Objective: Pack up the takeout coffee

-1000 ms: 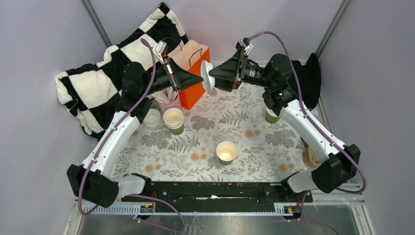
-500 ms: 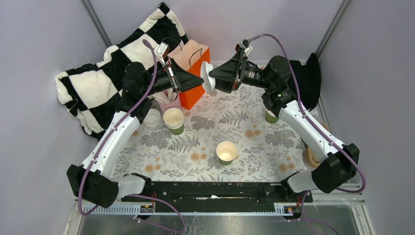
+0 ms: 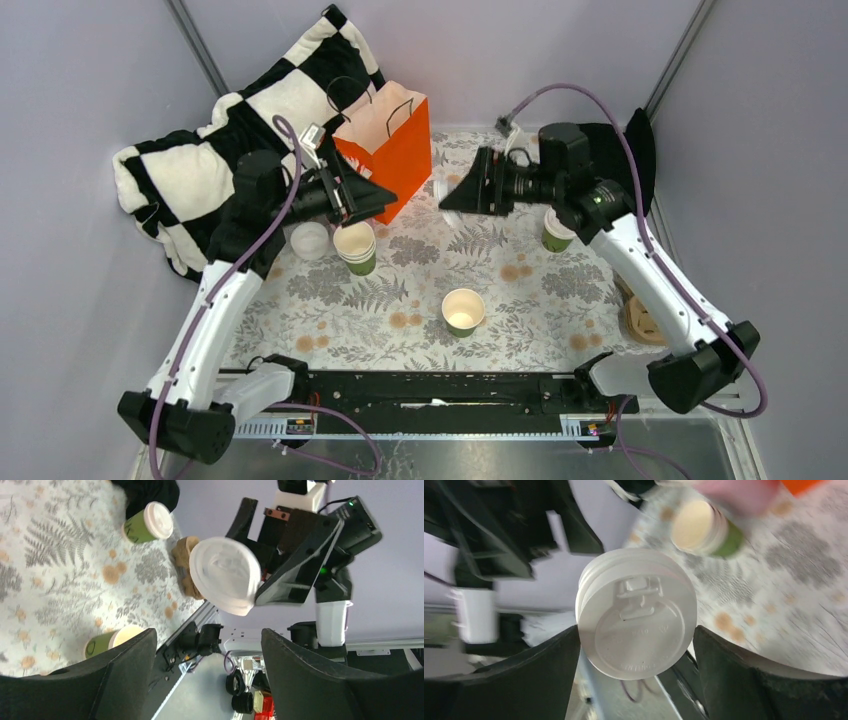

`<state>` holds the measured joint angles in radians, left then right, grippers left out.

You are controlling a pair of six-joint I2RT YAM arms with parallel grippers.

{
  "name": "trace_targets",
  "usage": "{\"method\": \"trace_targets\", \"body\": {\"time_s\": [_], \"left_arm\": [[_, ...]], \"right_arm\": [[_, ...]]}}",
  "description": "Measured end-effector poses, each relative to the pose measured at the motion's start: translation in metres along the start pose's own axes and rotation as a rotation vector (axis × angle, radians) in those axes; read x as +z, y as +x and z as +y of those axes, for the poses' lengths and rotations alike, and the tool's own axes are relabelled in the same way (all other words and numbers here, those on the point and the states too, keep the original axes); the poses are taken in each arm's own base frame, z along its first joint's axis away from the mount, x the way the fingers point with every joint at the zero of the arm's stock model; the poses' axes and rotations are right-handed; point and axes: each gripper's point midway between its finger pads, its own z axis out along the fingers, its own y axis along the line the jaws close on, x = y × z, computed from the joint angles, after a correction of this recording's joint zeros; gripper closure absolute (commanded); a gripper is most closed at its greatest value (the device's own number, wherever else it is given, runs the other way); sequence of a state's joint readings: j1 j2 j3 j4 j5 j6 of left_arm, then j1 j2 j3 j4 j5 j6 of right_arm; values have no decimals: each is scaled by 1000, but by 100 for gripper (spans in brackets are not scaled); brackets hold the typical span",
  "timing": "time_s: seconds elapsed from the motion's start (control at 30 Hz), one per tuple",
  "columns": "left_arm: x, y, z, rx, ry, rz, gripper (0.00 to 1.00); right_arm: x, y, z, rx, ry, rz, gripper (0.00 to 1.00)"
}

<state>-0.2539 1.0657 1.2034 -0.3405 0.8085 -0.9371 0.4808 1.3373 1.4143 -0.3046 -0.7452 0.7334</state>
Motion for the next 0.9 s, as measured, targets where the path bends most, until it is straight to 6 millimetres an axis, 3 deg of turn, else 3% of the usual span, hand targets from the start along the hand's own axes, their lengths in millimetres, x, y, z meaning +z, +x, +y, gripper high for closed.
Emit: {"method": "trace_targets", "body": {"time_s": [0.13,0.23,0.33,0.5,0.67,0.9], "left_arm": [[-2,32,16,-57,-53,46,18],[8,63,32,-121,-107,113,18],[15,92,51,-187,-183,168,18],[20,115,73,-247,-274,197,18],[20,119,91,-269,-357,191,18],[17,125,110,-279,-441,206,18]], "right_arm": [[-7,60,-30,-170,208,132,16],[-11,121,-47,-300,329,282,16],[-19,159,-65,-388,439,390,17],[-30,185,-86,-552,606,449,17],[-25,201,-104,-666,704,489,16],[-31,209,-147,-738,881,518,14]]}}
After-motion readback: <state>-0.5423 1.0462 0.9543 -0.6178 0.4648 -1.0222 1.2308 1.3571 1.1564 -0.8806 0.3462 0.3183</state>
